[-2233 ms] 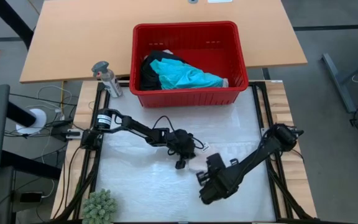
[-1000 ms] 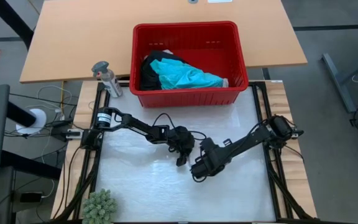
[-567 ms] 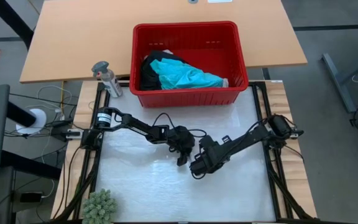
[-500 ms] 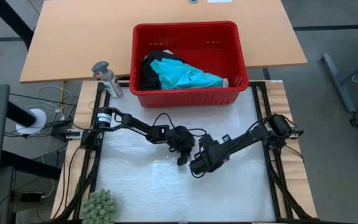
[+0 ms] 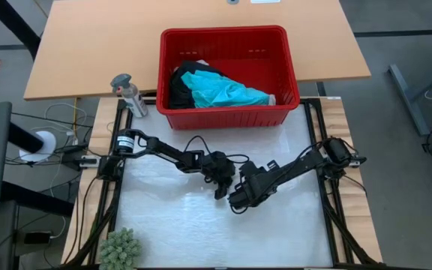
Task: Fold Laundry from Bin
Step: Fold the white underwear
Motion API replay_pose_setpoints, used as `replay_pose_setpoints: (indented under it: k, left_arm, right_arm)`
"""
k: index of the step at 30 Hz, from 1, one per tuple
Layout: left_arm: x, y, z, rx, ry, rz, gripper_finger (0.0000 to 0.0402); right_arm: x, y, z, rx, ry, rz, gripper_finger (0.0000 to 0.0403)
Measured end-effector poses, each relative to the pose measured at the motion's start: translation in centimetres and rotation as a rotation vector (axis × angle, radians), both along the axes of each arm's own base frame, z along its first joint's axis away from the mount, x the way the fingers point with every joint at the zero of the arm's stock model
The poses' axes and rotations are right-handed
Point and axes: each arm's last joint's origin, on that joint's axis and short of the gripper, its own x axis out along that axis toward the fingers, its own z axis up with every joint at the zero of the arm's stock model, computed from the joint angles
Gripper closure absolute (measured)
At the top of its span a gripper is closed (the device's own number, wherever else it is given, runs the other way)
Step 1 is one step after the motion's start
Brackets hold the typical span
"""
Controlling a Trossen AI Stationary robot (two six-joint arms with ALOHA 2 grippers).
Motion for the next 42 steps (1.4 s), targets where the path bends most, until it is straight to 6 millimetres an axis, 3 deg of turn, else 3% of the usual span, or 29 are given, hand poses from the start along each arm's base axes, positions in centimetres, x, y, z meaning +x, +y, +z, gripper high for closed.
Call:
replay_pose_setpoints:
  k: [8,12,16,20,24,33,35,39,42]
  left_arm:
    - [0.0,0.2,0.1,-0.040,0.008,0.016,0.0401]
    - [0.1,1.0,0.7,-0.131,0.003,0.027,0.0401]
    - [-0.1,1.9,1.7,-0.174,-0.005,0.070,0.0401]
    - [-0.2,3.1,3.4,-0.180,-0.053,0.085,0.0401]
    - [-0.6,4.5,4.9,-0.193,-0.071,0.089,0.0401]
    - [-1.8,7.2,5.4,-0.148,-0.002,0.146,0.0401]
    - [-1.7,6.6,5.7,-0.206,-0.022,0.049,0.0401]
    - [-1.2,3.4,6.1,-0.262,-0.061,-0.095,0.0401]
    - [-0.9,1.1,6.7,-0.265,-0.123,-0.176,0.0401]
  right_arm:
    - [-0.8,0.7,0.8,-0.012,0.009,0.037,0.0194]
    - [-2.7,3.0,3.2,-0.015,-0.057,0.137,0.0178]
    - [-4.3,4.9,4.5,-0.006,-0.237,0.160,0.0184]
    - [-5.1,6.1,3.1,0.030,-0.364,0.170,0.0208]
    - [-5.6,6.0,1.4,0.020,-0.345,0.189,0.0221]
    - [-5.4,4.3,0.6,-0.024,-0.288,0.171,0.0185]
    - [-5.3,4.1,0.7,-0.075,-0.287,0.203,0.0185]
    - [-5.9,3.5,-0.3,-0.108,-0.273,0.189,0.0217]
    - [-7.1,3.7,-0.3,-0.115,-0.404,0.148,0.0247]
